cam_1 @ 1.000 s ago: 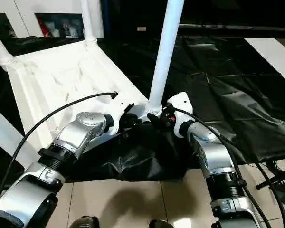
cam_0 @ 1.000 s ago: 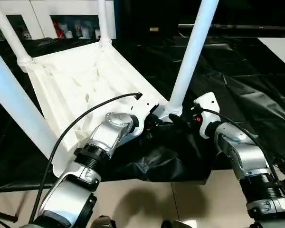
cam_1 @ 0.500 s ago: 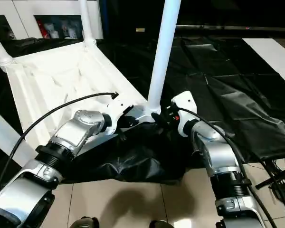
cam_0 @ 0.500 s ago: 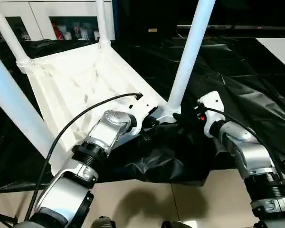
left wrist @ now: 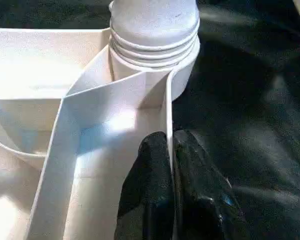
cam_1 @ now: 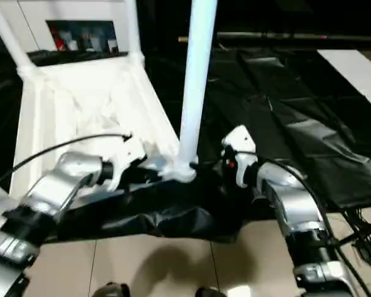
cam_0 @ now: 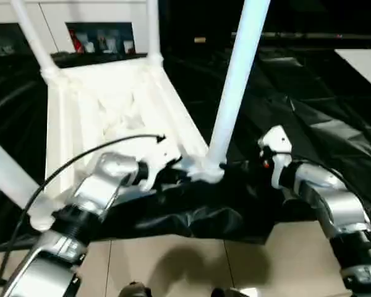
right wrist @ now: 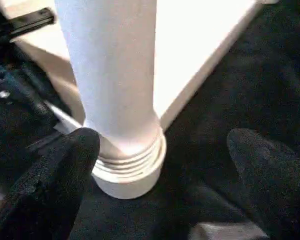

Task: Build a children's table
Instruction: Rotate leg to tighten

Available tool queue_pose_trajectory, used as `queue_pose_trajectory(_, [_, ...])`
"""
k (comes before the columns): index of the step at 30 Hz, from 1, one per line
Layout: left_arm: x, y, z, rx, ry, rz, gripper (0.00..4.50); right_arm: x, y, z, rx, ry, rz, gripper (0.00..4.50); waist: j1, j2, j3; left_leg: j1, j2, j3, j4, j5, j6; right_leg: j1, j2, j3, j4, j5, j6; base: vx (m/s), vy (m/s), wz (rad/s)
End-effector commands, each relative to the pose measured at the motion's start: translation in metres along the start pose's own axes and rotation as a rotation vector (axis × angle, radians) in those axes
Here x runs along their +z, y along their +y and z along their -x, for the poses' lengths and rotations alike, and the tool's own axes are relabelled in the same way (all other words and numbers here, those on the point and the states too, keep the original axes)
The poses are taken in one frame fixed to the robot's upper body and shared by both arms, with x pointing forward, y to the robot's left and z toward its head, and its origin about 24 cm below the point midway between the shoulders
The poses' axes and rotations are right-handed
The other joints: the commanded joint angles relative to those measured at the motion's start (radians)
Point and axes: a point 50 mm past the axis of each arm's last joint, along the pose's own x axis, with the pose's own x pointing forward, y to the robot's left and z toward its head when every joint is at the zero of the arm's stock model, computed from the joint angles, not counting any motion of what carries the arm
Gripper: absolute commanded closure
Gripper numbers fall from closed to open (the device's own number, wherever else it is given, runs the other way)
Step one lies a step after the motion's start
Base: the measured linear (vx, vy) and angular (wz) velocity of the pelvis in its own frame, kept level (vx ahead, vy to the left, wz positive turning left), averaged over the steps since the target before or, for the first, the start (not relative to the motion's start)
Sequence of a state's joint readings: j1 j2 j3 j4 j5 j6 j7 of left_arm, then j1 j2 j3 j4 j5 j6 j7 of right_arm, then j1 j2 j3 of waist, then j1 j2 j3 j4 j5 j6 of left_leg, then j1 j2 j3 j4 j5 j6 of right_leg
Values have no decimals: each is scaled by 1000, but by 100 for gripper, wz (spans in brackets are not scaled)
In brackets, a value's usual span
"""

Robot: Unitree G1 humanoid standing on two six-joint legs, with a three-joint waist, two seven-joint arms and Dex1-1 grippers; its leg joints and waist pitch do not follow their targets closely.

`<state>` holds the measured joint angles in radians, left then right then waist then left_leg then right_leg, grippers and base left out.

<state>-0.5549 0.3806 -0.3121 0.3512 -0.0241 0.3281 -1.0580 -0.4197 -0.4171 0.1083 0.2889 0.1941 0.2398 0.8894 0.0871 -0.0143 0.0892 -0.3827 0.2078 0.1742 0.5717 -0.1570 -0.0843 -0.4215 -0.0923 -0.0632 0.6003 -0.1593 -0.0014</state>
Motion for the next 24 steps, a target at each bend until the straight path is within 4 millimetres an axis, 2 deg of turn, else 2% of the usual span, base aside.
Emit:
queue_pose_trajectory(1, [0, -14, -7, -93, -59, 26, 445, -4, 2, -2, 10, 29, 40, 0, 1, -12, -69, 11, 17, 4, -64, -223, 52, 53, -44, 36, -69, -277, -195, 0, 0, 0])
queue_pose_trajectory(5, [-1, -18, -5, -111, -63, 19, 445, -6, 3, -11, 21, 24, 43, 0, -1, -16, -70, 10, 15, 5, -62, -203, 57, 54, -43, 36, -66, -262, -198, 0, 0, 0])
queue_pose_trajectory(10, [-2, -17, -4, -97, -62, 20, 445, -6, 5, -16, 53, 18, 46, 0, -1, -15, -71, 9, 14, 7, -59, -172, 72, 54, -40, 37, -60, -208, -213, 0, 0, 0])
queue_pose_trajectory(19, [-2, -17, -5, -88, -61, 25, 445, -10, 6, -22, 80, 40, 64, 0, 0, -17, -72, 11, 14, 8, -58, -166, 77, 55, -40, 37, -59, -209, -216, 0, 0, 0])
queue_pose_trajectory(21, [-2, -17, -5, -88, -61, 25, 450, -10, 6, -22, 82, 41, 64, 35, 0, -19, -73, 11, 14, 8, -57, -165, 78, 56, -41, 37, -59, -206, -219, 0, 0, 0])
queue_pose_trajectory(24, [-2, -17, -6, -87, -61, 26, 450, -11, 6, -23, 85, 40, 60, 40, 1, -19, -73, 10, 14, 8, -56, -159, 82, 56, -40, 37, -58, -199, -219, 0, 0, 0])
